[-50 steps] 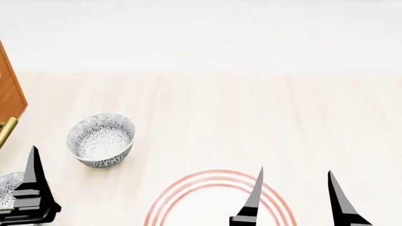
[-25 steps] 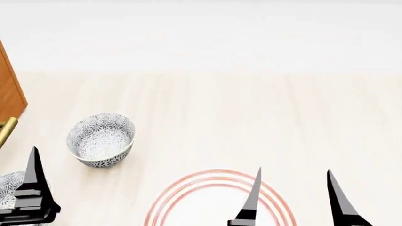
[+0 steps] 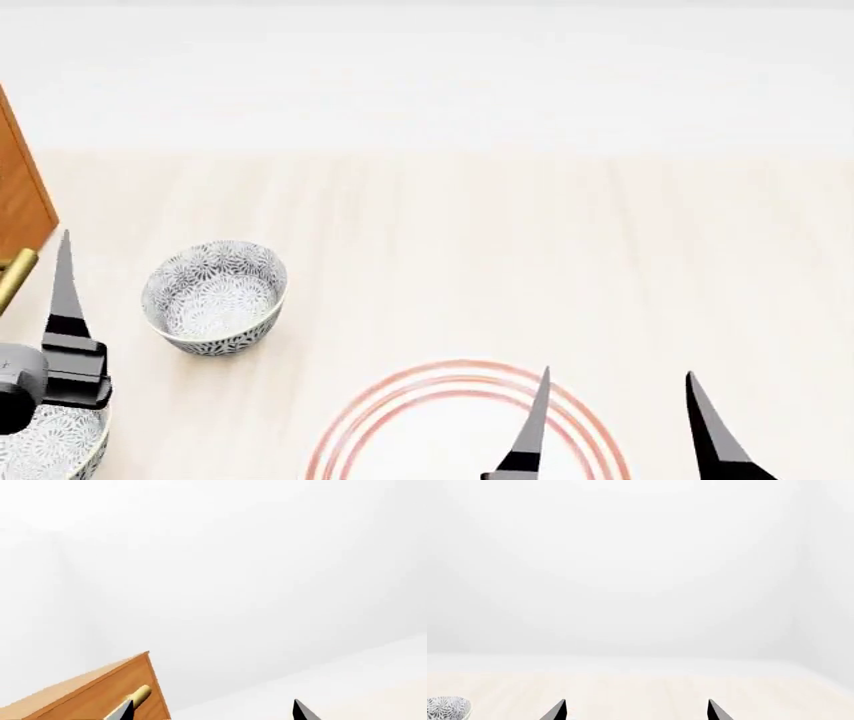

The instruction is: Open the top drawer of the cabinet.

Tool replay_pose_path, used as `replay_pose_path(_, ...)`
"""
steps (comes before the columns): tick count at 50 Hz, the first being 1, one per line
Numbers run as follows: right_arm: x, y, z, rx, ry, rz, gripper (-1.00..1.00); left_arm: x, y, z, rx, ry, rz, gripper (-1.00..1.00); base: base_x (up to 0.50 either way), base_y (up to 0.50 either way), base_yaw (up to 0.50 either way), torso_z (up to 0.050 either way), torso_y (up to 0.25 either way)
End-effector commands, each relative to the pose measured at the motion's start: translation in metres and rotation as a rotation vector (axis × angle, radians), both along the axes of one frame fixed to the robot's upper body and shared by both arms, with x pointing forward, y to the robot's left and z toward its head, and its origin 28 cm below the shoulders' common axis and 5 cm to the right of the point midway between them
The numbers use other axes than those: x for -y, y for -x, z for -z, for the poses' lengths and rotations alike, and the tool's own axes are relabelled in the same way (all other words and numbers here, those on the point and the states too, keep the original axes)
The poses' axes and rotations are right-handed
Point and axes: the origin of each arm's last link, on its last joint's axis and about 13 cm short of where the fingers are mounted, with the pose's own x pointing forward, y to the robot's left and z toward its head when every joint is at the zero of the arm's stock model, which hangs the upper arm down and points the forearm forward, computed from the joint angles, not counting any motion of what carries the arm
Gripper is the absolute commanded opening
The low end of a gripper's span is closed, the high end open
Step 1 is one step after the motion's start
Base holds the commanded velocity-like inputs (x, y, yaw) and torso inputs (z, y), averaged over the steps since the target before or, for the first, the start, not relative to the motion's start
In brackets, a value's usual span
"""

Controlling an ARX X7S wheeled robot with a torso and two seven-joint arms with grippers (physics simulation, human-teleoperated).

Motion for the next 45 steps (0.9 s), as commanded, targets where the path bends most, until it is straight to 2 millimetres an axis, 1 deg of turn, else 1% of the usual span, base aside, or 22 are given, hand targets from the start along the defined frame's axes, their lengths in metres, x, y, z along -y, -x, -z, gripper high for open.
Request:
replay_pose_path(1, 0.0, 0.002, -0.002, -0.019, -0.006, -0.012, 1.0, -0.012, -0.007, -0.033, 0.088, -0.284, -0.081, 1.0, 0.0, 0.0, 0.0, 0.0, 0.0)
replay_pose_path(3, 0.0, 0.003, -0.004, -0.012, -0.005, -0.012, 1.0, -0.013, -0.009, -0.038, 0.106, -0.333, -0.093, 1.0, 0.0, 0.0, 0.0, 0.0, 0.0)
replay_pose_path(4, 0.0, 0.003, -0.005, -0.01, -0.006, -0.012, 1.0, -0.014, -0.01, -0.044, 0.118, -0.371, -0.103, 1.0, 0.0, 0.0, 0.0, 0.0, 0.0)
replay_pose_path(7, 0.0, 0.003, -0.006, -0.004, -0.009, -0.014, 1.0, -0.014, -0.012, -0.051, 0.107, -0.411, -0.099, 1.0, 0.0, 0.0, 0.0, 0.0, 0.0)
replay_pose_path(10, 0.0, 0.003, -0.007, 0.001, -0.009, -0.014, 1.0, -0.014, -0.018, -0.051, 0.08, -0.533, -0.128, 1.0, 0.0, 0.0, 0.0, 0.0, 0.0)
replay_pose_path(12, 0.001, 0.003, -0.006, 0.001, -0.008, -0.013, 1.0, -0.015, -0.022, -0.052, 0.042, -0.572, -0.156, 1.0, 0.0, 0.0, 0.0, 0.0, 0.0)
replay_pose_path(14, 0.001, 0.003, -0.006, 0.0, -0.008, -0.011, 1.0, -0.016, -0.029, -0.056, 0.059, -0.665, -0.221, 1.0, 0.0, 0.0, 0.0, 0.0, 0.0)
replay_pose_path(17, 0.001, 0.003, -0.007, 0.002, -0.007, -0.009, 1.0, -0.017, -0.034, -0.056, 0.045, -0.762, -0.235, 1.0, 0.0, 0.0, 0.0, 0.0, 0.0)
replay_pose_path(18, 0.001, 0.003, -0.007, 0.002, -0.006, -0.01, 1.0, -0.018, -0.04, -0.056, 0.043, -0.839, -0.254, 1.0, 0.0, 0.0, 0.0, 0.0, 0.0)
replay_pose_path(21, 0.0, 0.003, -0.005, 0.001, -0.004, -0.014, 1.0, -0.017, -0.049, -0.055, 0.026, -0.936, -0.264, 1.0, 0.0, 0.0, 0.0, 0.0, 0.0)
replay_pose_path(23, -0.001, 0.003, -0.005, 0.002, 0.001, -0.017, 1.0, -0.017, -0.059, -0.057, 0.039, -1.018, -0.309, 1.0, 0.0, 0.0, 0.0, 0.0, 0.0)
replay_pose_path(26, 0.0, 0.003, -0.003, -0.002, 0.0, -0.014, 1.0, -0.02, -0.069, -0.063, -0.005, -1.038, -0.341, 1.0, 0.0, 0.0, 0.0, 0.0, 0.0)
replay_pose_path(30, 0.0, 0.003, -0.003, -0.005, 0.001, -0.017, 1.0, -0.021, -0.071, -0.061, -0.065, -1.059, -0.329, 1.0, 0.0, 0.0, 0.0, 0.0, 0.0)
replay_pose_path(33, 0.0, 0.003, -0.002, -0.007, 0.001, -0.019, 1.0, -0.02, -0.072, -0.06, -0.157, -1.004, -0.278, 1.0, 0.0, 0.0, 0.0, 0.0, 0.0)
replay_pose_path(36, -0.001, 0.003, -0.001, -0.01, 0.006, -0.024, 1.0, -0.023, -0.079, -0.062, -0.159, -1.029, -0.323, 1.0, 0.0, 0.0, 0.0, 0.0, 0.0)
replay_pose_path(39, -0.002, 0.002, -0.001, -0.012, 0.008, -0.026, 1.0, -0.028, -0.085, -0.065, -0.129, -1.106, -0.39, 1.0, 0.0, 0.0, 0.0, 0.0, 0.0)
replay_pose_path(43, -0.002, 0.002, 0.0, -0.012, 0.009, -0.027, 1.0, -0.03, -0.087, -0.06, -0.181, -1.125, -0.382, 1.0, 0.0, 0.0, 0.0, 0.0, 0.0)
replay_pose_path(45, -0.002, 0.003, 0.0, -0.013, 0.01, -0.027, 1.0, -0.033, -0.09, -0.062, -0.195, -1.119, -0.399, 1.0, 0.0, 0.0, 0.0, 0.0, 0.0)
